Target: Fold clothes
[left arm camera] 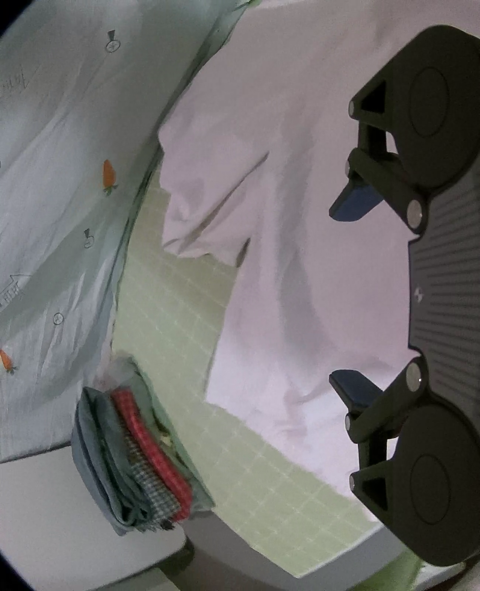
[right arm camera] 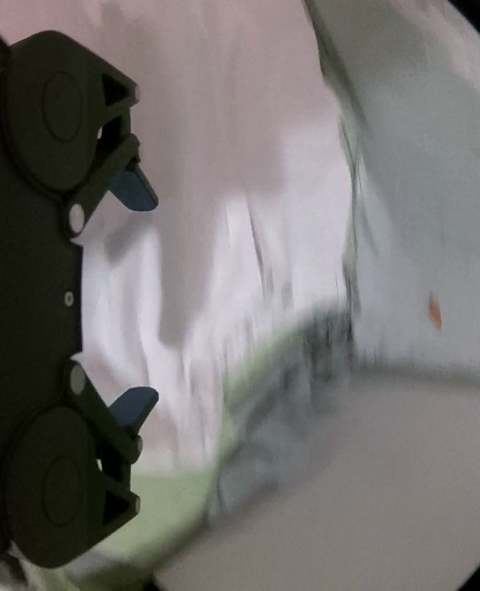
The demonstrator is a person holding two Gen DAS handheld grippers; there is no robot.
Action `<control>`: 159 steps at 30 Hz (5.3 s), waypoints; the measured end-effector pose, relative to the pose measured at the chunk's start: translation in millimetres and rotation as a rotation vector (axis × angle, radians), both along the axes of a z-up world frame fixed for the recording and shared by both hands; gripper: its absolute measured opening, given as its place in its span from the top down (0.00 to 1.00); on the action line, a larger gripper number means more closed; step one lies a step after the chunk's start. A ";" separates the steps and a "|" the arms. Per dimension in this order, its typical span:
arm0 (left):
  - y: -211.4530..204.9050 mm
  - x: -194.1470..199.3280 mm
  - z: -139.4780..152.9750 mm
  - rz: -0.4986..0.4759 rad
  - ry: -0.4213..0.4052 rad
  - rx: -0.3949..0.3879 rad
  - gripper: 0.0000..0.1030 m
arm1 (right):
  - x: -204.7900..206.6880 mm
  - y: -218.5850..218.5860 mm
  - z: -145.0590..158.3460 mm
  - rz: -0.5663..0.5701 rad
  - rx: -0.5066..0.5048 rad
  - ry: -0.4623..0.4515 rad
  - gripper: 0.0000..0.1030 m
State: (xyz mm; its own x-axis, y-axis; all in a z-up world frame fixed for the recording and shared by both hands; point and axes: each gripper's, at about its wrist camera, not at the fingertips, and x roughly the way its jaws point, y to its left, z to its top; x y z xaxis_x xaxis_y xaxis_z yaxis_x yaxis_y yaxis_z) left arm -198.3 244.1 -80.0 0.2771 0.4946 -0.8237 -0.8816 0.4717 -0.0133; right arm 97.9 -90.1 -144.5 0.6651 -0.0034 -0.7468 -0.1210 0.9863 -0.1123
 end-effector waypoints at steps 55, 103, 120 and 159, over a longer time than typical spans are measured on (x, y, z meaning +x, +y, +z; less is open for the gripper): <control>211.5 86.2 -35.8 -0.283 -0.195 0.052 0.34 | -29.9 158.9 -58.6 -0.023 0.137 -0.161 0.00; 76.9 106.6 -81.2 -0.673 -0.068 -0.039 0.90 | -29.7 160.1 -58.5 -0.028 0.135 -0.163 0.00; 214.4 101.9 -62.2 -0.257 -0.431 -0.099 0.26 | -29.6 159.5 -58.3 -0.032 0.131 -0.161 0.00; 254.0 141.1 -43.9 -0.159 -0.234 0.175 0.20 | -28.3 156.7 -57.9 -0.044 0.106 -0.163 0.00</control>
